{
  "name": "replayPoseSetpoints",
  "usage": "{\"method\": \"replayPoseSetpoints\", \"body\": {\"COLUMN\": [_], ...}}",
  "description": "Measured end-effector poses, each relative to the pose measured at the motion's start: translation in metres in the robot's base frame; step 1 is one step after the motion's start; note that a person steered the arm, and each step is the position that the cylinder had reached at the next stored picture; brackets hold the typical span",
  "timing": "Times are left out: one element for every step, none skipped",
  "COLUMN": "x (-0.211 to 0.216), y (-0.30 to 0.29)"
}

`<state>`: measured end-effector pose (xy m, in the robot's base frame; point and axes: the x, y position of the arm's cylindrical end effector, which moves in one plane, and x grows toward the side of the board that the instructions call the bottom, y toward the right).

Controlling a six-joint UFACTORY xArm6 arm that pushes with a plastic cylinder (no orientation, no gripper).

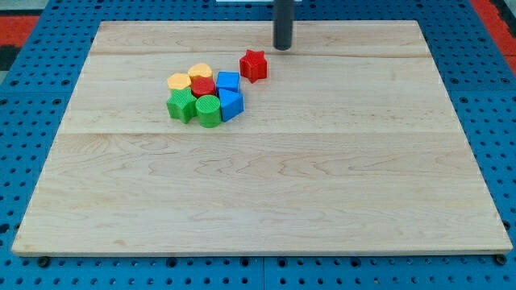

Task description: Move arm from the red star

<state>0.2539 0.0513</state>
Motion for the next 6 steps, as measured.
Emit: {"method": "replayPoseSetpoints", "body": {"x": [0.017,0.027,0.039,0.046,0.044,0.032], "y": [-0.008,-0.043,-0.066,-0.083,-0.082,-0.072]}}
